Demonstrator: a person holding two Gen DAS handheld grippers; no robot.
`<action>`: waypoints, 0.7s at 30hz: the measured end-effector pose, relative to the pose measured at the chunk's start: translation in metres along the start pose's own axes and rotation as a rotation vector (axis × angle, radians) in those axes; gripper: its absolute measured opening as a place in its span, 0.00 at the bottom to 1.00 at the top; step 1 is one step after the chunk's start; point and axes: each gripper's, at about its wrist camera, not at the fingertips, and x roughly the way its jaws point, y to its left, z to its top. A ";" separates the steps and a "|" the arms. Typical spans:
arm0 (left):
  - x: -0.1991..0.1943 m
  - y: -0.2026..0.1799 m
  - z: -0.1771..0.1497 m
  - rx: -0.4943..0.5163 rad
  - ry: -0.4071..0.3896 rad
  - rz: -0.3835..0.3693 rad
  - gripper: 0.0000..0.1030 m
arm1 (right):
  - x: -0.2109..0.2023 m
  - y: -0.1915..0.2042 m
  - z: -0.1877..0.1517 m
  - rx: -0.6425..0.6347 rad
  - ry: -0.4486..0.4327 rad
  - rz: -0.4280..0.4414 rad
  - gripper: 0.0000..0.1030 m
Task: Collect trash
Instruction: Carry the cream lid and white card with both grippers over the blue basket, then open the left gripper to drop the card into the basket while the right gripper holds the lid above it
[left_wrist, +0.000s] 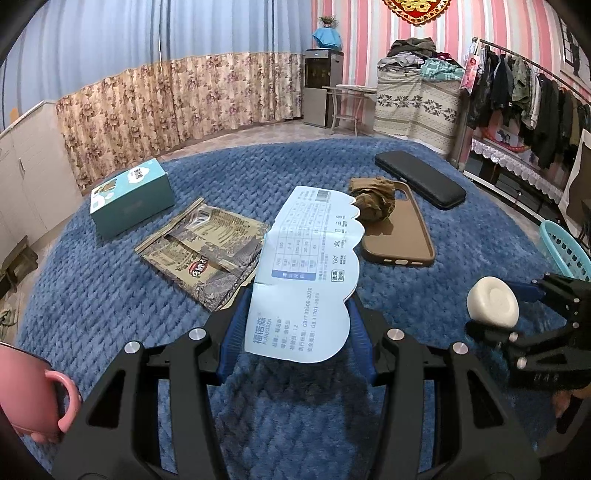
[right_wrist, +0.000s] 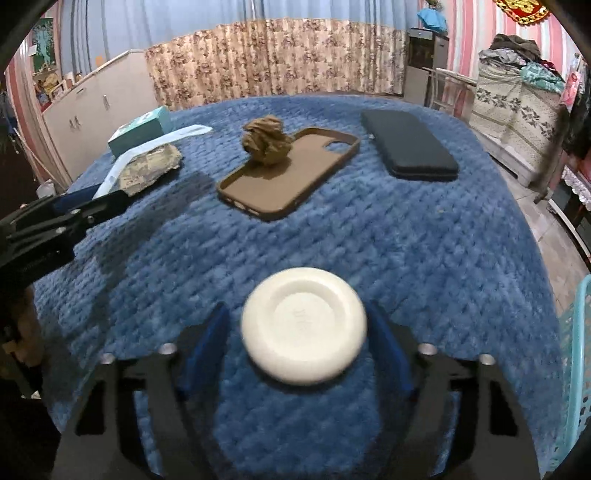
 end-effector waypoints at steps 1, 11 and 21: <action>0.000 0.000 0.000 0.000 0.002 0.000 0.48 | -0.002 -0.003 0.000 0.012 -0.005 0.004 0.59; -0.006 -0.007 0.002 0.021 -0.013 -0.001 0.48 | -0.047 -0.041 0.014 0.131 -0.137 -0.131 0.59; -0.019 -0.063 0.033 0.106 -0.090 -0.070 0.48 | -0.112 -0.120 0.005 0.289 -0.218 -0.461 0.59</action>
